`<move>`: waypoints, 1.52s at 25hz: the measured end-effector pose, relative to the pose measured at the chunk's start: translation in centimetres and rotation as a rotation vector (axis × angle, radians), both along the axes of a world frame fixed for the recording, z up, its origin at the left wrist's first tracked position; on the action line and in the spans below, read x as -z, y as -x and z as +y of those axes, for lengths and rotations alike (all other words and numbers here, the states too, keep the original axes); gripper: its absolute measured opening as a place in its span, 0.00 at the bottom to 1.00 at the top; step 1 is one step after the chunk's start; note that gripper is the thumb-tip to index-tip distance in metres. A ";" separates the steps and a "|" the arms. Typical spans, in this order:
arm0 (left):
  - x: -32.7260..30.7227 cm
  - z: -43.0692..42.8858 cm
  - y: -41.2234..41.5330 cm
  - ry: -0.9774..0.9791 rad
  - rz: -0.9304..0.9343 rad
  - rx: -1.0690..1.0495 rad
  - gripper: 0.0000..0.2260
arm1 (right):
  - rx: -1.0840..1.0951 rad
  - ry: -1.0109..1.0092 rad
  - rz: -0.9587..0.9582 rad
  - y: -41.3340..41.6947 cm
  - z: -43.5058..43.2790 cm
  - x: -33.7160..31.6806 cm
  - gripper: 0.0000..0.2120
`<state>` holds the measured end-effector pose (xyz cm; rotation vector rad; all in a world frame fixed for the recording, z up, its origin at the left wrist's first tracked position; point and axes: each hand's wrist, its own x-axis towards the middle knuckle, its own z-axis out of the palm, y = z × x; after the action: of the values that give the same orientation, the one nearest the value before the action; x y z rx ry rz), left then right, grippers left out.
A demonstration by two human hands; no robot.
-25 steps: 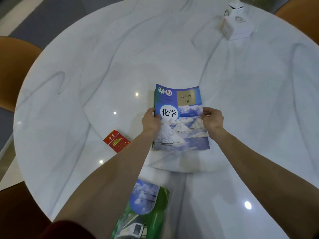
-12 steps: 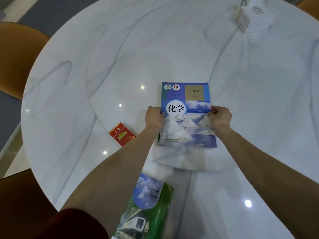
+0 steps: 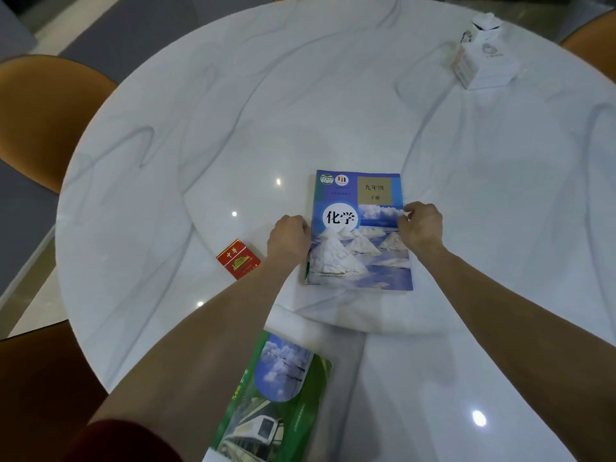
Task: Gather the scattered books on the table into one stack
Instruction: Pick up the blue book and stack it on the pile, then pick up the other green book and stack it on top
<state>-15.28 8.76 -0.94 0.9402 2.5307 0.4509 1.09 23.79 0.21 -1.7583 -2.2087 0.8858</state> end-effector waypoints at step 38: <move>3.6 -30.4 -12.4 0.223 0.042 -0.590 0.15 | -1.268 -0.276 -0.397 3.9 -25.6 4.8 0.22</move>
<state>-2.91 -21.68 -4.57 0.1093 2.7974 0.3002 -2.79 -1.77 -4.63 -0.2394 -3.4521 0.2881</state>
